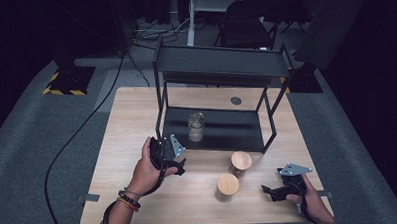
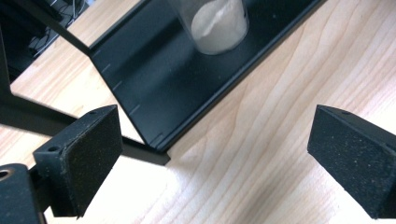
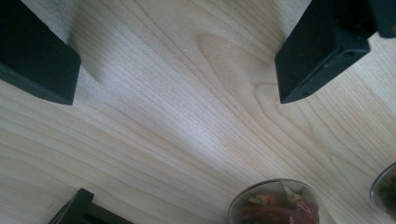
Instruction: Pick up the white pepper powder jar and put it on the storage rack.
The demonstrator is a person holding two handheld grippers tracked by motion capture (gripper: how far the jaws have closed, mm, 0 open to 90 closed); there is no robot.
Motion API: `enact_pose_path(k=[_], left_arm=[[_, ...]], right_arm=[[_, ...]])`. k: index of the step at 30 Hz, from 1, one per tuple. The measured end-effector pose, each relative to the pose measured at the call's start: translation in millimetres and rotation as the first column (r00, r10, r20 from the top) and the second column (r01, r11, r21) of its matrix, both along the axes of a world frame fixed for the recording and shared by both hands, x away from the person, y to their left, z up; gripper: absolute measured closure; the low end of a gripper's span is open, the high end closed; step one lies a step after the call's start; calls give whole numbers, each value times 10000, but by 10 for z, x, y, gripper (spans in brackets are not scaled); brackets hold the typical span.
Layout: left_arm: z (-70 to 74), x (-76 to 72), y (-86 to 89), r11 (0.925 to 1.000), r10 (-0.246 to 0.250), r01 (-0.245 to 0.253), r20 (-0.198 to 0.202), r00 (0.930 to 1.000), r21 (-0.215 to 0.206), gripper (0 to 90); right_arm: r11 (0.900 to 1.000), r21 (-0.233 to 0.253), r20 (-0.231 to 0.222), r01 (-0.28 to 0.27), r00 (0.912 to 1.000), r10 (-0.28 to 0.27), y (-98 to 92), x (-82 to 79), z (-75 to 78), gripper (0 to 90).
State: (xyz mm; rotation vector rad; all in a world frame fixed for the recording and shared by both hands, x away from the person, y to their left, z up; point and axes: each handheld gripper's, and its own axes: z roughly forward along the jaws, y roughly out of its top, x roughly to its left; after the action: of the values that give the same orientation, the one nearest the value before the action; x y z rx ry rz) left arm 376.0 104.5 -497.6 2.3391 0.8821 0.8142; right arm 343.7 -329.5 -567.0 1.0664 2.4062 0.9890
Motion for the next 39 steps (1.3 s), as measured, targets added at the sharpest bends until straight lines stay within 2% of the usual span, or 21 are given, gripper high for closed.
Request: enact_pose_path(k=[3, 9, 19, 30, 35, 39], left_arm=[[-43, -41, 16, 9997, -112, 113, -23, 9999, 198, 29], [-158, -104, 69, 9996, -86, 90, -157, 9998, 260, 29], [-327, -194, 216, 10000, 26, -28, -357, 9994, -57, 29], [-444, -321, 376, 9999, 167, -165, -538, 9984, 30, 29], [-497, -365, 462, 9987, 364, -384, -572, 9977, -333, 29], [-557, -388, 527, 9968, 509, -555, -788, 9956, -574, 29]], right_arm=[[10000, 0, 1, 1, 10000, -1, 0, 0, 0, 0], [10000, -1, 1, -1, 10000, 1, 0, 0, 0, 0], [10000, -5, 3, -2, 10000, 2, 0, 0, 0, 0], [10000, -4, 2, -3, 10000, 3, 0, 0, 0, 0], [10000, 1, 1, 0, 10000, 0, 0, 0, 0, 0], [10000, 0, 1, 0, 10000, 0, 0, 0, 0, 0]])
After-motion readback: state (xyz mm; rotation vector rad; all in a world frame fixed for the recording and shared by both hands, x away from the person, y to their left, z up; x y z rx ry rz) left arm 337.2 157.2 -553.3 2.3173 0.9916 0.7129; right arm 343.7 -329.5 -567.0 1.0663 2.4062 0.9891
